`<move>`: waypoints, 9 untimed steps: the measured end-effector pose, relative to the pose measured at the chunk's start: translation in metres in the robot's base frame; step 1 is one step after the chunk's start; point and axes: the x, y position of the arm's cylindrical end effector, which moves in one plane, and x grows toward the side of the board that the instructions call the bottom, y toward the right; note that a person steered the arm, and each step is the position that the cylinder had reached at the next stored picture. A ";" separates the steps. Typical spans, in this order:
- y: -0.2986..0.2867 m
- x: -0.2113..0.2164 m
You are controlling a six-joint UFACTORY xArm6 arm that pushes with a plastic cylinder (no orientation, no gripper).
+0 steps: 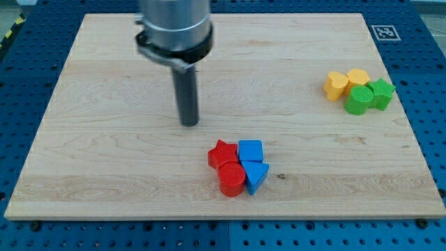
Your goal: Push the blue triangle in between red star and red circle
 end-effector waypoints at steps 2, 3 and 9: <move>0.051 -0.006; 0.145 -0.006; 0.196 0.088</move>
